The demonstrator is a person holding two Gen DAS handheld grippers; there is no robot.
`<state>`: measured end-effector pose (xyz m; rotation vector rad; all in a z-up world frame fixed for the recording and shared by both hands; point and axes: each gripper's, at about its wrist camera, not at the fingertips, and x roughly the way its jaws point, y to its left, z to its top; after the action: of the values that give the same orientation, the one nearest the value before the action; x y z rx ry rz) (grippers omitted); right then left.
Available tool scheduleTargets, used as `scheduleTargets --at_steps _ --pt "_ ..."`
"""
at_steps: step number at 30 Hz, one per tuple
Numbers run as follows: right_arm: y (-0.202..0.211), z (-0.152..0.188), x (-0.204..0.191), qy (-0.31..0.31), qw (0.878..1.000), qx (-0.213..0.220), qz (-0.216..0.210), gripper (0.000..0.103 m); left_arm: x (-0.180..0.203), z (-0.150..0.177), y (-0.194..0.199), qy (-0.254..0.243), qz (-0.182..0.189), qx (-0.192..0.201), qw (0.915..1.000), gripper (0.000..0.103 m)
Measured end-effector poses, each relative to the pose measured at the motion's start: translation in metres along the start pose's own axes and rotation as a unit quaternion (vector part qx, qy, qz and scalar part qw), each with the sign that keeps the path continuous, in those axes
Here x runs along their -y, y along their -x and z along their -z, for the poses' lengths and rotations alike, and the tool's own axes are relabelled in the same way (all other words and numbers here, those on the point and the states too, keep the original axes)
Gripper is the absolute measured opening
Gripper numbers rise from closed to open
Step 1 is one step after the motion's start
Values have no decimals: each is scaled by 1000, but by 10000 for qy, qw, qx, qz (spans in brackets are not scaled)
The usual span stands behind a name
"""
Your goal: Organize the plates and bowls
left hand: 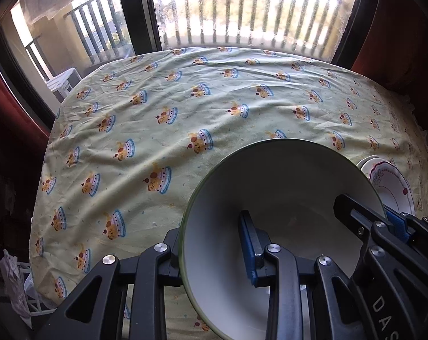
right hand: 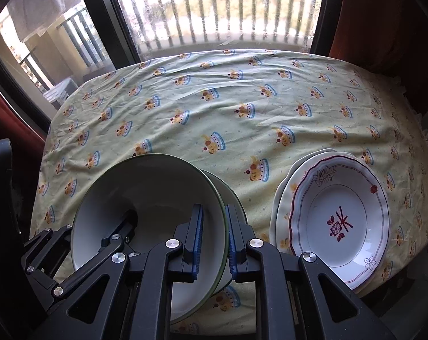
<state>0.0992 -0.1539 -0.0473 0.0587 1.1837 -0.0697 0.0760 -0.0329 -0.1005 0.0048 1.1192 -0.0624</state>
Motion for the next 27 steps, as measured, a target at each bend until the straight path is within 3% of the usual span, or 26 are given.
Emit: scheduleTargets --at_steps 12,20,25,27 --pt "-10 2 5 -135 9999 46 45 19 6 2 -9 -131 97 19 9999 30" --pt "-5 12 5 -189 9995 239 103 19 4 8 -15 -85 381 -175 9991 32" --pt "-5 13 8 -283 9993 248 85 23 5 10 -18 -99 643 -304 9974 35" --pt "-6 14 9 -318 9993 198 68 33 4 10 -17 -110 750 -321 9966 40"
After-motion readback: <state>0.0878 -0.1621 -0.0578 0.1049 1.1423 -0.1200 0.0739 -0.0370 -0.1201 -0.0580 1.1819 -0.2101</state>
